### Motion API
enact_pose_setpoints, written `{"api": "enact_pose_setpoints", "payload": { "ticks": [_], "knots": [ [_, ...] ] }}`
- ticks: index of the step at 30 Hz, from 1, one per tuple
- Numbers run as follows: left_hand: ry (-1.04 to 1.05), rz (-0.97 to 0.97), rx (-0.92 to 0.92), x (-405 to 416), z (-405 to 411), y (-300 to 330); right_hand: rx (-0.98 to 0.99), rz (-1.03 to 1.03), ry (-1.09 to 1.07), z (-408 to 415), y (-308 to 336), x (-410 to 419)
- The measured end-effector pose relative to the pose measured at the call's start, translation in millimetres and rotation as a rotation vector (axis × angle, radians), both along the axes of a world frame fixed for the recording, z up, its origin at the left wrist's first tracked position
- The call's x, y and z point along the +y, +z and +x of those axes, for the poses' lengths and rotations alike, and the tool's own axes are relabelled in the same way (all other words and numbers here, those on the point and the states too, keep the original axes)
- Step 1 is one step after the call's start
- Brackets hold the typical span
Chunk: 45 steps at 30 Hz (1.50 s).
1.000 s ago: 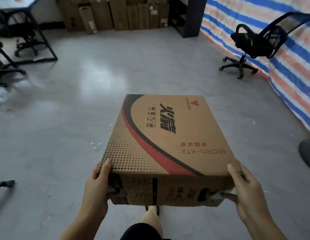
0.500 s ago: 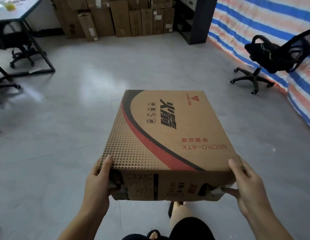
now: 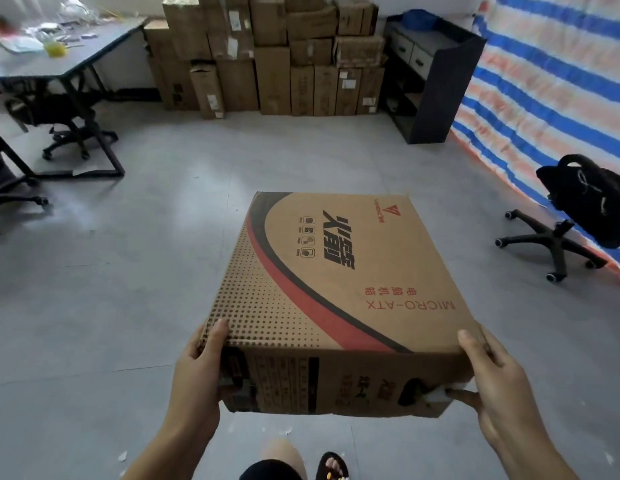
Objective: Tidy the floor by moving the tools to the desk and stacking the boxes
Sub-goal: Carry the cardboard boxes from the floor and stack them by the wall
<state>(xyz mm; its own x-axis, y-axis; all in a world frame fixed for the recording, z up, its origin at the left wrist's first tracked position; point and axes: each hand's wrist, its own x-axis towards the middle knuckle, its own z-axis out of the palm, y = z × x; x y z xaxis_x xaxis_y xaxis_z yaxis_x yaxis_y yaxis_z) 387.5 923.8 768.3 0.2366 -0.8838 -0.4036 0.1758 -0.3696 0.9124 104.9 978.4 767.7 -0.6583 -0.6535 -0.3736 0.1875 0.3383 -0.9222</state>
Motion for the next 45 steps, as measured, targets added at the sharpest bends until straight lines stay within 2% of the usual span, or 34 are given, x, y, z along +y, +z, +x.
{"api": "enact_pose_setpoints", "payload": {
  "ticks": [7, 13, 25, 34, 45],
  "knots": [
    [0.022, 0.011, -0.018, -139, -46, -7, -0.002, 0.010, 0.024, -49, -9, -141],
    [0.003, 0.032, -0.025, -288, -76, -17, -0.021, 0.034, 0.020, -77, -24, -286],
    [-0.077, 0.022, -0.032, -569, -141, 3, -0.054, -0.001, -0.069, -141, -9, -548],
    [-0.024, 0.008, -0.048, -775, -228, -7, -0.037, 0.006, -0.030, -229, -21, -762],
    [0.037, 0.018, -0.011, -993, -338, 16, 0.008, 0.026, 0.032, -341, 7, -1004]
  ]
}}
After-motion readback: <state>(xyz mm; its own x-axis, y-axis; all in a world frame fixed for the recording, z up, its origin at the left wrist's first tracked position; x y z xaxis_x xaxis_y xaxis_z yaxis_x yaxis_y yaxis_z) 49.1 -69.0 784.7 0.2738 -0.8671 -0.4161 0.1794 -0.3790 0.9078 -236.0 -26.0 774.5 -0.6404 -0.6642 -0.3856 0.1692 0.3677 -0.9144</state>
